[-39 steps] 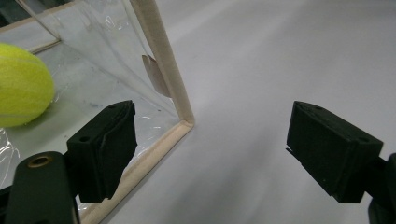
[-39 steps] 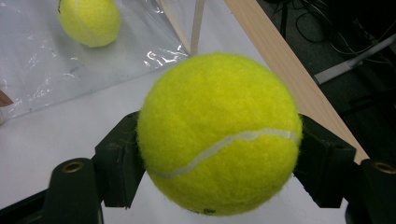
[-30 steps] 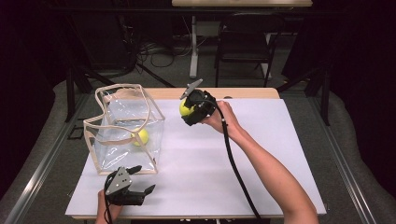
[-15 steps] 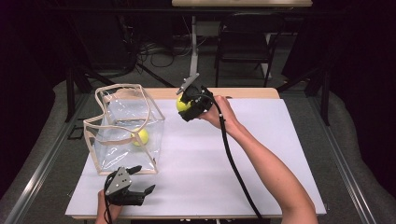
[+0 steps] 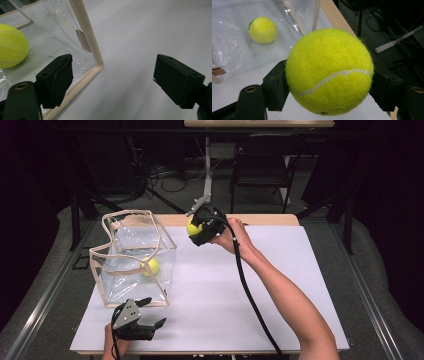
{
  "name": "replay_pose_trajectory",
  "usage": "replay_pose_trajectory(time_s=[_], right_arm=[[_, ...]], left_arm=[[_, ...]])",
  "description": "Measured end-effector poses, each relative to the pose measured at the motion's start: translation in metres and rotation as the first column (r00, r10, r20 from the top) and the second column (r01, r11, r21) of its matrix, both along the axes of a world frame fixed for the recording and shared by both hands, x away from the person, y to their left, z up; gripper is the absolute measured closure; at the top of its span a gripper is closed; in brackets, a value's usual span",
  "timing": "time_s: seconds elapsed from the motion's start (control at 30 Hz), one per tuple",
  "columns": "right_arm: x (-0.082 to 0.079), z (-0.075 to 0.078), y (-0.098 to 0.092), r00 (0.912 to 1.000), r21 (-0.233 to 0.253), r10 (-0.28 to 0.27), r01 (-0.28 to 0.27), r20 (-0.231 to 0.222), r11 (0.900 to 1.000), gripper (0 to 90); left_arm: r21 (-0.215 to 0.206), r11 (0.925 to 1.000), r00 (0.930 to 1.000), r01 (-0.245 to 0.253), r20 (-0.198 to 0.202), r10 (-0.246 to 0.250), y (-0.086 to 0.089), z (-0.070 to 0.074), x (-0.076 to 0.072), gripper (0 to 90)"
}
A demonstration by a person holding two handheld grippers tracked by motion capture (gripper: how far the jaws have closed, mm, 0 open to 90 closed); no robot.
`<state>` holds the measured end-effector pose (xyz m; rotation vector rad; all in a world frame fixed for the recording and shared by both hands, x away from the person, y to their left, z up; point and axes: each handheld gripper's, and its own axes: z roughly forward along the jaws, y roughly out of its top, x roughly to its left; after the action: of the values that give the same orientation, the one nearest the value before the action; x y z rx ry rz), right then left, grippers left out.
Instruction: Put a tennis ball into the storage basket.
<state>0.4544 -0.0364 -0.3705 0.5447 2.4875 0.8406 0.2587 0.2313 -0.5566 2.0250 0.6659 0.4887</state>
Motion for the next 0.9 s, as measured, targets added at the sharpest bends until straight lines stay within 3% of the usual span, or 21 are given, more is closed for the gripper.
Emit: replay_pose_trajectory(time_s=[0.9], right_arm=[[0.005,0.017,0.011,0.9999,0.004,-0.001,0.001,0.013,1.0,26.3]], left_arm=[[0.0,1.0,1.0,0.0,0.001,0.0,0.0,0.0,0.0,16.0]])
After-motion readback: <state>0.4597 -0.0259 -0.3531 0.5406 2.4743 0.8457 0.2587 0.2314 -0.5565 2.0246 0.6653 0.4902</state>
